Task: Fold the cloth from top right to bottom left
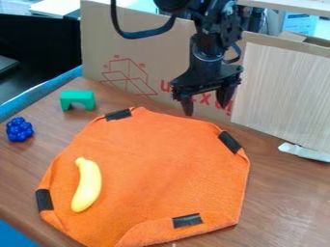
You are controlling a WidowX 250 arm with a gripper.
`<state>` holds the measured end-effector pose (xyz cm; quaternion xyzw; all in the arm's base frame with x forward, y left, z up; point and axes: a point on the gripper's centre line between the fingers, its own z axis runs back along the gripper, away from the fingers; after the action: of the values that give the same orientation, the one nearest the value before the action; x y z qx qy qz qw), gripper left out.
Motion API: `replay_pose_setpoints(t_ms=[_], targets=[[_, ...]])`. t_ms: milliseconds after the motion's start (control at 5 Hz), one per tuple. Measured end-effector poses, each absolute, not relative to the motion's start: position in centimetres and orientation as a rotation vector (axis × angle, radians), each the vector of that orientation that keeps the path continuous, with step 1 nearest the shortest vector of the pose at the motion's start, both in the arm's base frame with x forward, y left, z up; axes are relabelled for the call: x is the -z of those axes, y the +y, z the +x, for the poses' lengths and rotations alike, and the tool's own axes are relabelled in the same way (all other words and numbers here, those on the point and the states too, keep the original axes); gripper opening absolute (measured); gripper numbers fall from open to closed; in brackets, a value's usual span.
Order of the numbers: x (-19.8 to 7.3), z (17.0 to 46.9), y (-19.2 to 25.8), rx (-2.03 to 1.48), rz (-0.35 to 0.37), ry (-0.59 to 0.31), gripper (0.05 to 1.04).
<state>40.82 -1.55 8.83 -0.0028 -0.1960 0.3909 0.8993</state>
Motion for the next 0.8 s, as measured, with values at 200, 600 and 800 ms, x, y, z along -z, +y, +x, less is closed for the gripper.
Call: replay_pose_setpoints(t_ms=[200, 600, 800], targets=[[-7.3, 40.7, -1.5, -0.807, 0.014, -0.371, 1.001], [-5.2, 45.0, -5.6, -0.767, -0.019, -0.351, 1.001], [-4.4, 44.8, -5.6, -0.77, -0.01, -0.322, 1.001]])
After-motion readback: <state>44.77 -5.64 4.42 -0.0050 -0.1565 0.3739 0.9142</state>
